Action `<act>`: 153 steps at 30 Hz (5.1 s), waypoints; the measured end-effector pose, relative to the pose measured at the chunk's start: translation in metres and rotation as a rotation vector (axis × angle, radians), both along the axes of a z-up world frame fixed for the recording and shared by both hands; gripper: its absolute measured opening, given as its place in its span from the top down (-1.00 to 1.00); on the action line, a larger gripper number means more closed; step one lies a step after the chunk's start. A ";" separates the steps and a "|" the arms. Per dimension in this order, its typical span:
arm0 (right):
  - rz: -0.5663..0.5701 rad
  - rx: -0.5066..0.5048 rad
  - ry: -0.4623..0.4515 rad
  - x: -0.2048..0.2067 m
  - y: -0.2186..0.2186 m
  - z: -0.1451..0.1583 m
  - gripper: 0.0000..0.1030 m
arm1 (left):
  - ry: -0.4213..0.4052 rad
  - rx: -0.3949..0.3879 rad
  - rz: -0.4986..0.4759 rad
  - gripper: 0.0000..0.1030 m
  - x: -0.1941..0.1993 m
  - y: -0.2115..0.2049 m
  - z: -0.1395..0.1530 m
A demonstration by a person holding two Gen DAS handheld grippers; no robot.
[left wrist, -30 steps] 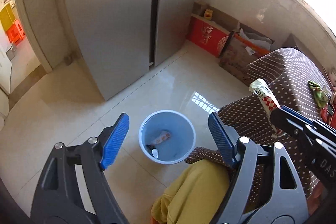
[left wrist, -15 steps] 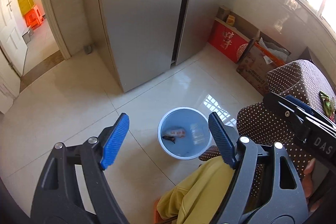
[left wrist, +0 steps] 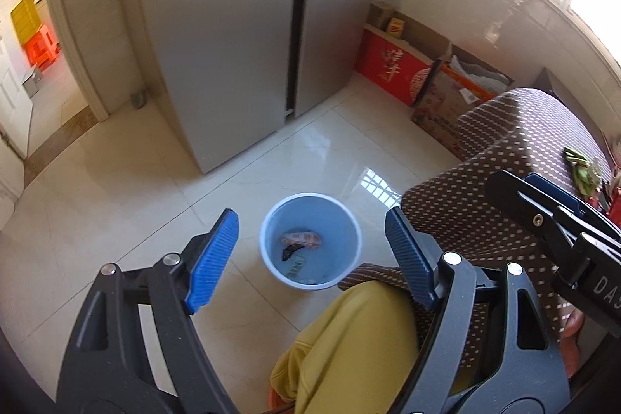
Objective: Collect trash
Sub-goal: 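Grasp the red-and-white snack wrapper on the table with the right gripper, then grasp the green felt leaf ornament with the left gripper, then carry the leaf and wrapper over the blue bucket and release both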
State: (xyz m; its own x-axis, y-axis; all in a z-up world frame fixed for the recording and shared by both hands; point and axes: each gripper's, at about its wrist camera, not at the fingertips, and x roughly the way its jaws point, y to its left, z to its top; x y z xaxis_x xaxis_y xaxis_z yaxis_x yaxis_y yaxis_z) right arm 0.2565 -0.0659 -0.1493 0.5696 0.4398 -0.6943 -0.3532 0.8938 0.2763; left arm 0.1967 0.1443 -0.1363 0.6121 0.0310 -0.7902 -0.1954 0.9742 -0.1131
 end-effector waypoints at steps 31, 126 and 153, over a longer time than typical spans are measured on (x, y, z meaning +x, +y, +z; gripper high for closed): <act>-0.498 -0.097 -0.039 0.039 -0.194 0.000 -0.08 | -0.043 -0.012 -0.292 -0.52 0.045 -0.137 0.026; 0.002 0.067 -0.070 0.008 -0.007 0.039 0.56 | -0.041 -0.031 -0.034 0.84 0.026 0.019 0.020; 0.029 -0.048 0.098 0.047 0.044 -0.017 -0.28 | 0.082 -0.045 0.061 -0.34 0.041 0.061 -0.026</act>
State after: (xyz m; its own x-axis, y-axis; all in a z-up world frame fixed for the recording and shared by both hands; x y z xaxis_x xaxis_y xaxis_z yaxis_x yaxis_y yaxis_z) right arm 0.3035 -0.0223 -0.1666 0.4854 0.4202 -0.7667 -0.3529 0.8965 0.2679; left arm 0.2377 0.2051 -0.1628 0.5430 0.0296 -0.8392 -0.2649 0.9544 -0.1378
